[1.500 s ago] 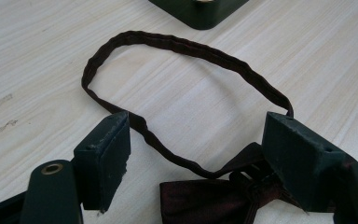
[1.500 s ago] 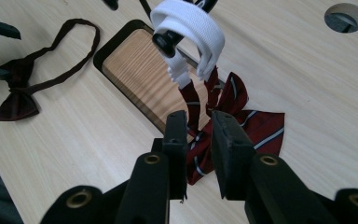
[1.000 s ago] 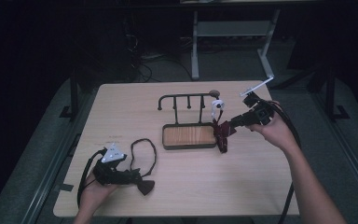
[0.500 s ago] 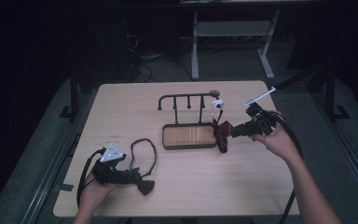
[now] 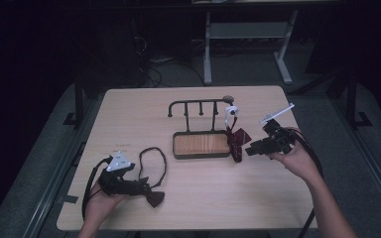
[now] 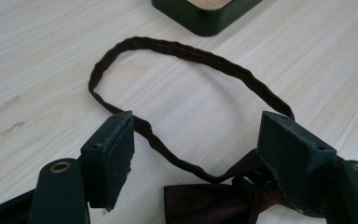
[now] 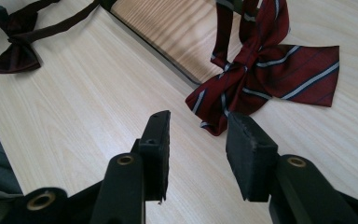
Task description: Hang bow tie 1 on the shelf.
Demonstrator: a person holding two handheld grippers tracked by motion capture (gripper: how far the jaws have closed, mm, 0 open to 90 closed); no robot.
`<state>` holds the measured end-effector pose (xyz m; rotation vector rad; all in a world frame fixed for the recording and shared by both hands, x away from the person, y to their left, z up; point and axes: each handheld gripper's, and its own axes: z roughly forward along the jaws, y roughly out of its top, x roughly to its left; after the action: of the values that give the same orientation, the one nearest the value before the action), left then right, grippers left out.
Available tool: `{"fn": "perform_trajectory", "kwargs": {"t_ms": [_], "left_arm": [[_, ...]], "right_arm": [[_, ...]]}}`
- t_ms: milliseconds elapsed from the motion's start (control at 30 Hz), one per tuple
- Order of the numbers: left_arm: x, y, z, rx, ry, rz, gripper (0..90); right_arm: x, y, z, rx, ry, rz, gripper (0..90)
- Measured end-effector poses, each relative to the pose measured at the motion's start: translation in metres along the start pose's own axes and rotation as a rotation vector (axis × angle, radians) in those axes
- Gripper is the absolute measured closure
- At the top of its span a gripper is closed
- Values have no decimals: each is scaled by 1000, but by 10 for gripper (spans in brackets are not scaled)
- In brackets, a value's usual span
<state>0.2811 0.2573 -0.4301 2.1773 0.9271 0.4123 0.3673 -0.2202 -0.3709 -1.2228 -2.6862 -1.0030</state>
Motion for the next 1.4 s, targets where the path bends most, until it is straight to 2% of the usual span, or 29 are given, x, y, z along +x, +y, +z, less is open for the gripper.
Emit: {"fn": "perform_trajectory", "kwargs": {"t_ms": [167,300,433,467,533,767,900,1133,1267,1400], "left_arm": [[1,6,-3,-16,6,0,315],[5,13,-4,-8,15,9,337],[9,16,-5,-15,21,-6,351],[11,18,-4,-18,25,-23,362],[13,18,-4,-9,28,-21,371],[24,22,4,17,24,-53,400],[31,28,11,40,43,-59,415],[37,36,17,65,67,-46,437],[37,37,20,63,68,-48,450],[41,37,26,92,75,-54,467]], "right_arm": [[3,-8,4,14,5,-3,567],[7,-13,2,6,3,-4,548],[9,-17,1,0,1,-8,529],[10,-20,0,-2,2,-5,518],[10,-22,1,-5,-2,-6,515],[12,-35,2,-7,-5,3,500],[10,-47,6,-14,-15,11,487],[7,-62,11,-21,-25,27,474],[8,-66,12,-24,-33,31,472],[11,-74,15,-23,-49,26,468]]}}
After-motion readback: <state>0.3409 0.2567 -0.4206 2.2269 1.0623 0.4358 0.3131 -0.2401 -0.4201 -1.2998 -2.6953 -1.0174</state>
